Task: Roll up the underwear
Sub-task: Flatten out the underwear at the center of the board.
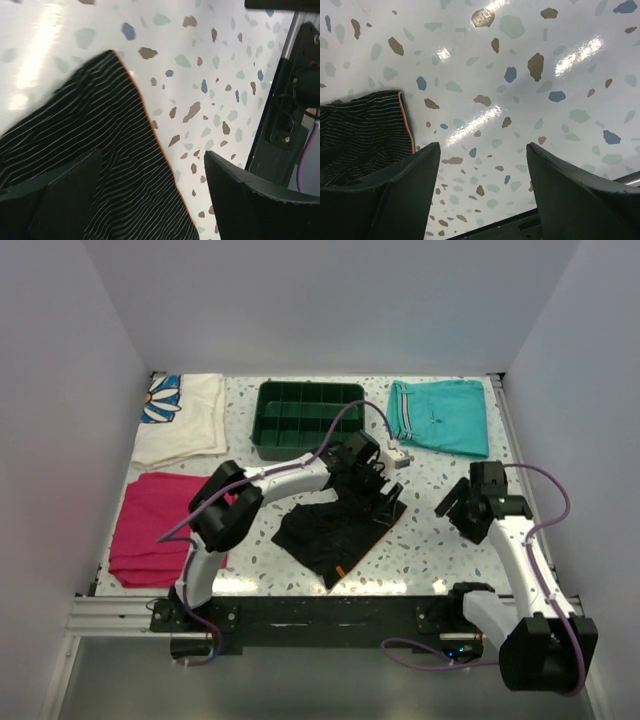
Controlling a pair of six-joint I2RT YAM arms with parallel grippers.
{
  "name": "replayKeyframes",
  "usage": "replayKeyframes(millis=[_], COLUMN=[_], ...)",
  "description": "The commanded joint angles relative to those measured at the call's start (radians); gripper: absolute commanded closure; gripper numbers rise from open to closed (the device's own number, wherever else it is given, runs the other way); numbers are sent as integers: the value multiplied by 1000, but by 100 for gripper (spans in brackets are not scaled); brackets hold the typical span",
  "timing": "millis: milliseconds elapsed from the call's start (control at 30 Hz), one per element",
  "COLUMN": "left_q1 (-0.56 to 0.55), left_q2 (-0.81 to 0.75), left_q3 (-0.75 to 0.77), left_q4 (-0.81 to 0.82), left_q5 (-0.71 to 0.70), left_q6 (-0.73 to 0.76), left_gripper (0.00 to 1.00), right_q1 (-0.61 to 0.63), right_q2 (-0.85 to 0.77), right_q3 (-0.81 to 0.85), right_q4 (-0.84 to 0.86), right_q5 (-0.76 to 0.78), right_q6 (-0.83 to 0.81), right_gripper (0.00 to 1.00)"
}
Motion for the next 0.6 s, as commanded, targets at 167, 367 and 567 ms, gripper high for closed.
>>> replayKeyframes(millis=[167,367,567], left_q1=[-55,25,149], left_q2=[119,62,-131], left_q3=[37,-160,-437], left_q4=[117,281,409], left_q5=[166,-54,-274], left_q6=[-36,-260,-381], left_gripper=[12,15,14], right_q1=[-37,-37,-37], right_q2=[47,64,113], right_q3=[78,35,24], right_q4=[23,86,108], right_q5=[-71,-197,-308], right_q6=[-35,-70,-147], right_gripper=[26,26,25])
